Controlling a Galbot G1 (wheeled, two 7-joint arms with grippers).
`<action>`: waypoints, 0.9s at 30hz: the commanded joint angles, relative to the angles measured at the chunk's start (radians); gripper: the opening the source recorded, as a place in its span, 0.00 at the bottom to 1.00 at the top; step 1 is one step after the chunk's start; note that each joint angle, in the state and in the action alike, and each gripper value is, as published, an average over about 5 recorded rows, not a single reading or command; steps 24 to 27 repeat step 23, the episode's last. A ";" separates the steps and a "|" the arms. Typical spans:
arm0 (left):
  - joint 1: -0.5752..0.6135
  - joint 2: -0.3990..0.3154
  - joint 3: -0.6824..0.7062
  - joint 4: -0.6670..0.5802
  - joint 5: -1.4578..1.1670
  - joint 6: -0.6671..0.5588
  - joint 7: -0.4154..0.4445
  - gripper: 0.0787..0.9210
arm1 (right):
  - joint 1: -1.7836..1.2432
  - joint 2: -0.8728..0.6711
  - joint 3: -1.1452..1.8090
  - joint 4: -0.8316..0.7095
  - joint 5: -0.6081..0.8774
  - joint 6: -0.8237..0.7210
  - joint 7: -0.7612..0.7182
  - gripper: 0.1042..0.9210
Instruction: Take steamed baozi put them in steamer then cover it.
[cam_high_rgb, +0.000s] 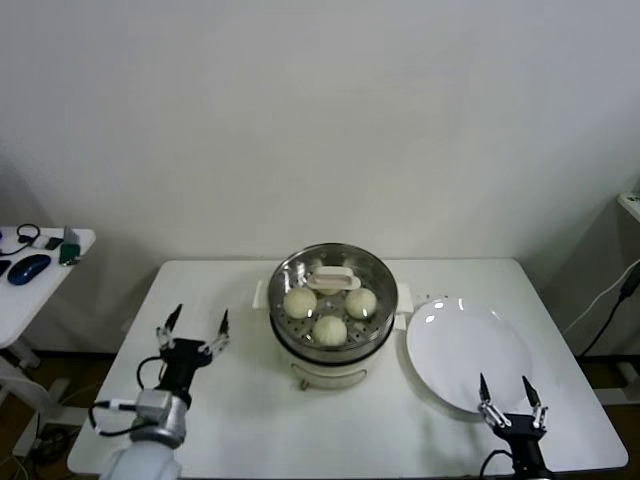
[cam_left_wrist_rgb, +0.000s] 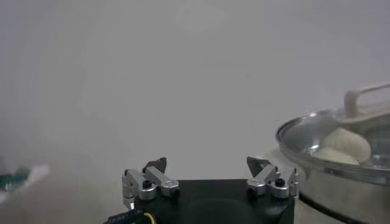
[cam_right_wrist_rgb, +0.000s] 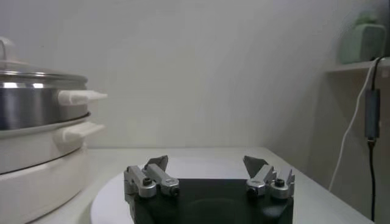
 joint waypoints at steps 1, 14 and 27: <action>0.126 -0.029 -0.069 0.242 -0.241 -0.436 0.040 0.88 | 0.005 -0.010 -0.017 -0.016 0.006 -0.001 -0.013 0.88; 0.142 -0.039 -0.053 0.258 -0.217 -0.448 0.067 0.88 | 0.004 -0.020 -0.024 -0.027 0.021 0.026 -0.026 0.88; 0.154 -0.039 -0.051 0.249 -0.208 -0.445 0.073 0.88 | 0.009 -0.021 -0.026 -0.029 0.025 0.026 -0.030 0.88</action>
